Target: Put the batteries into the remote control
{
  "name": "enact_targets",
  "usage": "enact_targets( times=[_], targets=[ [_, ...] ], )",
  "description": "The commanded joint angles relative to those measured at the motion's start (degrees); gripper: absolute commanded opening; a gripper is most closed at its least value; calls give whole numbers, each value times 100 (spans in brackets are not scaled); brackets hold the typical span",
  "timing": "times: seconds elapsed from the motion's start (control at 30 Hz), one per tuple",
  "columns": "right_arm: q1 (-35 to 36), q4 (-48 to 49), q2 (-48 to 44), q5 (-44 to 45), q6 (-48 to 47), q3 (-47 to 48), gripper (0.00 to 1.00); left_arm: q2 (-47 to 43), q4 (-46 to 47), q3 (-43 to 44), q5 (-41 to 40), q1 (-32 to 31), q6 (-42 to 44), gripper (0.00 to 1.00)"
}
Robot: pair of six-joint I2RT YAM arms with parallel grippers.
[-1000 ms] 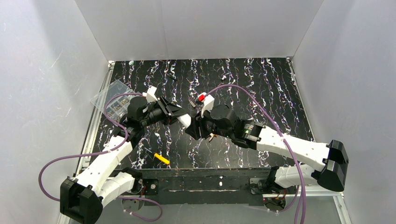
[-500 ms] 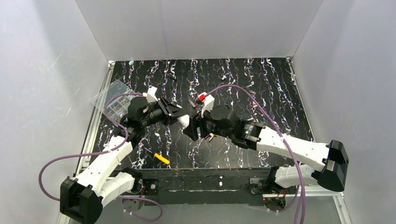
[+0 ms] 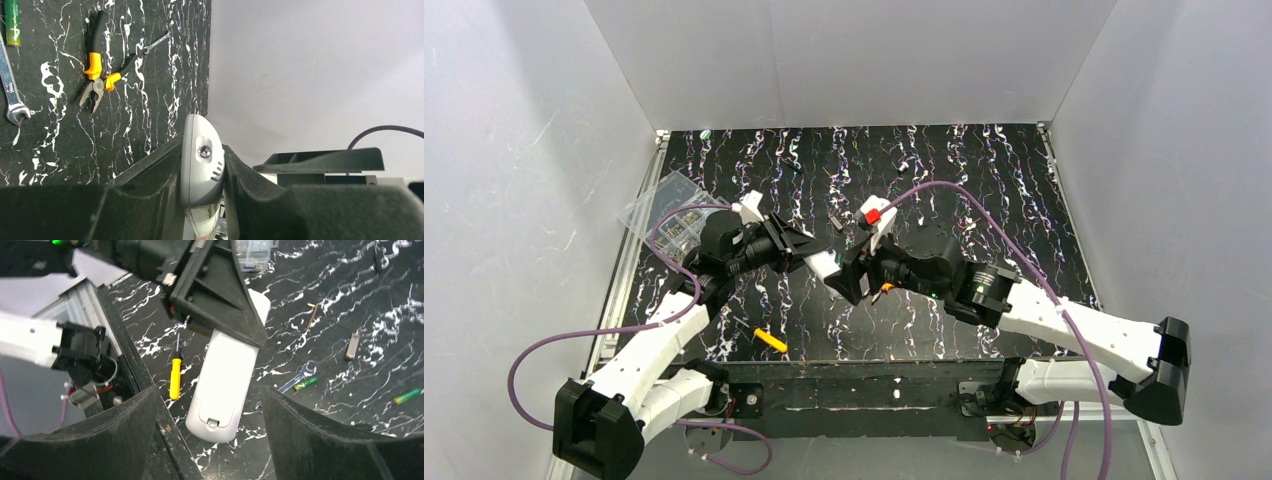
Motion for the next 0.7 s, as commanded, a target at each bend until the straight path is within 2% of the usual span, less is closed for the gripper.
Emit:
enact_targets(
  times=[0.0, 0.1, 0.13, 0.23, 0.4, 0.6, 0.67],
  targets=[
    [20, -48, -490, -893, -1268, -186, 80, -13, 237, -24, 532, -22, -44, 0],
    [23, -506, -775, -1362, -1681, -243, 79, 110, 441, 30, 903, -31, -78, 0],
    [20, -878, -1112, -1745, -1881, -323, 77, 276, 917, 102, 1407, -74, -111, 0],
    [19, -1198, -1413, -2274, -2360, -376, 77, 370, 1148, 241, 1633, -244, -39, 0],
    [22, -1441, -1882, -2293, -3019, -527, 74, 369, 558, 479, 1503, -678, 583, 0],
    [22, -1306, -2167, -2197, -3479, -790, 60, 489, 867, 412, 1347, -940, 657, 0],
    [22, -1216, -2190, -2204, -3613, -870, 58, 512, 911, 409, 1305, -997, 650, 0]
  ],
)
